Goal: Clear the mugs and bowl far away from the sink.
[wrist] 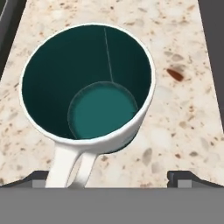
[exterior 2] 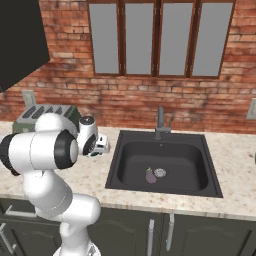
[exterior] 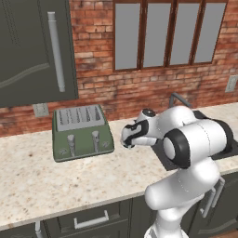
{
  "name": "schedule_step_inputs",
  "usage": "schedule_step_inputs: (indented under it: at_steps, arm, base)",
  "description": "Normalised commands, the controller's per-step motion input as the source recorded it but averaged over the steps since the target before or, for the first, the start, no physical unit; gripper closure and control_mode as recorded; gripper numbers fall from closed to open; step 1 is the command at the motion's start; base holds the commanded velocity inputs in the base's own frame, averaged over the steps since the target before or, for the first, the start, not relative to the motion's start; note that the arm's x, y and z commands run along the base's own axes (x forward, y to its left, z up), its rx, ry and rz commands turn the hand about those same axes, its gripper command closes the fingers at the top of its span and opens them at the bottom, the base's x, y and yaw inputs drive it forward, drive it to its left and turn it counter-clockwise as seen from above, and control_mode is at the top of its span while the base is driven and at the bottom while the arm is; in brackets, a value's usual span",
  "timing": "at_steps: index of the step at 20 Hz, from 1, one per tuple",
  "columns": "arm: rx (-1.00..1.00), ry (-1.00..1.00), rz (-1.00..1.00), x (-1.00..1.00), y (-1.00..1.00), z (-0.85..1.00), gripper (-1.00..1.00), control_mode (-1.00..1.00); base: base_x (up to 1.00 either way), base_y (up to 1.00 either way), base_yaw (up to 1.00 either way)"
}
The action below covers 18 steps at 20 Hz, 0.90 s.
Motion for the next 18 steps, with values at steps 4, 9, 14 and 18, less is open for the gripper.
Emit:
schedule_step_inputs:
  at_steps: [4,9,14,18]
  arm:
    - [0.00,-0.02,0.00,0.28,0.00,-0.21,-1.00,-1.00]
    - [0.00,-0.03,0.00,0.20,0.00,-0.09,-1.00,-1.00]
    - [0.00,0.00,0.00,0.18,0.00,-0.01,1.00,-1.00]
    - [0.00,0.00,0.00,0.21,-0.04,0.00,1.00,-1.00]
  base:
    - [0.00,0.00,0.00]
    - [0.00,0.00,0.00]
    - [0.00,0.00,0.00]
    - [0.00,0.00,0.00]
